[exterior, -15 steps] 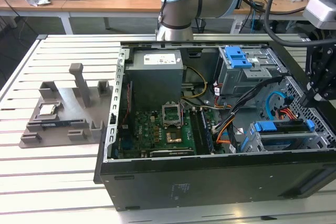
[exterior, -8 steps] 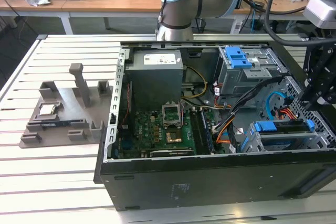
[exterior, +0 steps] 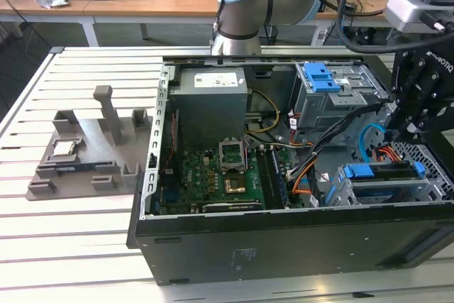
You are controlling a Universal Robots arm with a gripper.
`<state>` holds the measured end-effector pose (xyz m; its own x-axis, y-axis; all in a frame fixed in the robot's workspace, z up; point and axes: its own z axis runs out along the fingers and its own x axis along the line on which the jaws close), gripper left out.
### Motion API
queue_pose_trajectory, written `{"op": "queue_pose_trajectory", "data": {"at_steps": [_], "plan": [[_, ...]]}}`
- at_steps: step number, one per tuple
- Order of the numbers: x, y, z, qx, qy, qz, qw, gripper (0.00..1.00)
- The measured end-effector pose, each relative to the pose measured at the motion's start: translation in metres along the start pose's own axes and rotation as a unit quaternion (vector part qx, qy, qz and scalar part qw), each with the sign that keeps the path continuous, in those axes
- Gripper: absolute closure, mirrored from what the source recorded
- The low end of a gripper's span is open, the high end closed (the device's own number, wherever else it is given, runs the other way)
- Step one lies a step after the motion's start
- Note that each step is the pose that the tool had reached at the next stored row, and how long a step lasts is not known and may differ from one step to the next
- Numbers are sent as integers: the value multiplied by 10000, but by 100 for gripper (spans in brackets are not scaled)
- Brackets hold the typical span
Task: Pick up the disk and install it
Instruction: 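Insert the second disk wire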
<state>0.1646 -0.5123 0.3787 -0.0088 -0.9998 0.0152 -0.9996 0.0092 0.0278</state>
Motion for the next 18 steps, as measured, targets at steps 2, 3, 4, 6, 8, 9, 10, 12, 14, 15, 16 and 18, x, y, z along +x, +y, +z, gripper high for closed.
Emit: {"op": "queue_pose_trajectory", "data": {"at_steps": [2, 3, 4, 6, 8, 9, 10, 12, 14, 15, 16, 18], "plan": [[-1, 3, 57, 0, 0, -1, 10000, 70], [-1, 3, 61, 0, 0, -2, 10000, 70], [-1, 3, 62, 0, 1, -1, 10000, 70], [-1, 3, 63, 0, 0, -1, 10000, 78], [-1, 3, 64, 0, 0, -1, 10000, 84], [-1, 3, 64, 0, 0, -1, 10000, 84], [-1, 3, 65, 0, -1, -1, 10000, 84], [19, 3, 68, 0, -3, -1, 10000, 84], [68, 5, 67, 0, 0, -1, 10000, 84], [101, 4, 70, 0, -1, -1, 10000, 84], [138, 4, 79, 0, -2, -2, 10000, 84], [189, 3, 103, 0, -1, -2, 10000, 84]]}}
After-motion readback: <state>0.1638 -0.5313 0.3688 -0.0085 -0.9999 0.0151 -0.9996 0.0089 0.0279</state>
